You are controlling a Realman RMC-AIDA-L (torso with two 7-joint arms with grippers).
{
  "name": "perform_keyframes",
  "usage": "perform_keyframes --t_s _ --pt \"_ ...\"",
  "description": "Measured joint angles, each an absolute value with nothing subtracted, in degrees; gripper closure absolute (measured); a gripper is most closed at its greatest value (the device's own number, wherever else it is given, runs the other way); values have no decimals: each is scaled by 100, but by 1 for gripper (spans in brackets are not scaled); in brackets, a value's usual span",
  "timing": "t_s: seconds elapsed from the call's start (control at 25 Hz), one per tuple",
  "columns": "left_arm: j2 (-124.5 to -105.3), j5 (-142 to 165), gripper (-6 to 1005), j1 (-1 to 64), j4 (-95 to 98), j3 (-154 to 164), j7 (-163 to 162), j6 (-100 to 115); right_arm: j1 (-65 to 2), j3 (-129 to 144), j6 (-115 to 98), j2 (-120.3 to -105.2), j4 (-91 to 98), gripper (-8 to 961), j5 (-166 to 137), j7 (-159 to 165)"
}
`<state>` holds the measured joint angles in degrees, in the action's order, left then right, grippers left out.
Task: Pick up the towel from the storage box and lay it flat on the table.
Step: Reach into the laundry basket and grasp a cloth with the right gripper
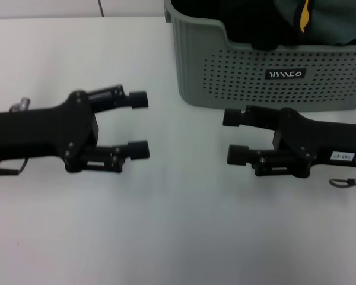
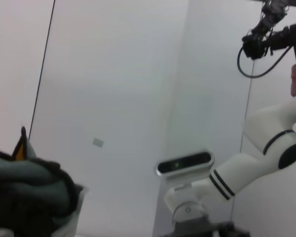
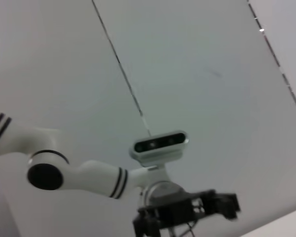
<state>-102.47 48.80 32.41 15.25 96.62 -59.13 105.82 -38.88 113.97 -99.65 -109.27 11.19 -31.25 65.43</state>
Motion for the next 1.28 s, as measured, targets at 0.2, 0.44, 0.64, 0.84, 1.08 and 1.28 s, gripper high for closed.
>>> perform_keyframes --t_s 0.2,0.44,0.64,0.84,1.08,1.28 --pt "-10248 4971 120 2967 2667 8921 -6595 10417 -3818 11335 -9906 -10895 1126 112 -3119 6558" --pt "-11021 7376 120 2027 6225 6887 -8948 8926 -3309 11160 -9896 -10784 1315 113 -3129 6555" --pt "-11810 8942 120 1923 7823 6086 -9896 8723 -2853 10813 -9909 -10650 1333 117 -3159 6492" --pt "-11927 9046 119 2088 8046 5904 -10429 8678 -2676 10696 -9926 -10535 1387 126 -3157 6459" --pt "-11962 8904 119 2573 7746 6231 -10725 8393 -2456 10545 -9956 -10475 1379 137 -3171 6425" --pt "-11934 8755 120 2532 7662 6215 -10626 8329 -2334 10398 -10275 -10396 1827 146 -3196 6395"
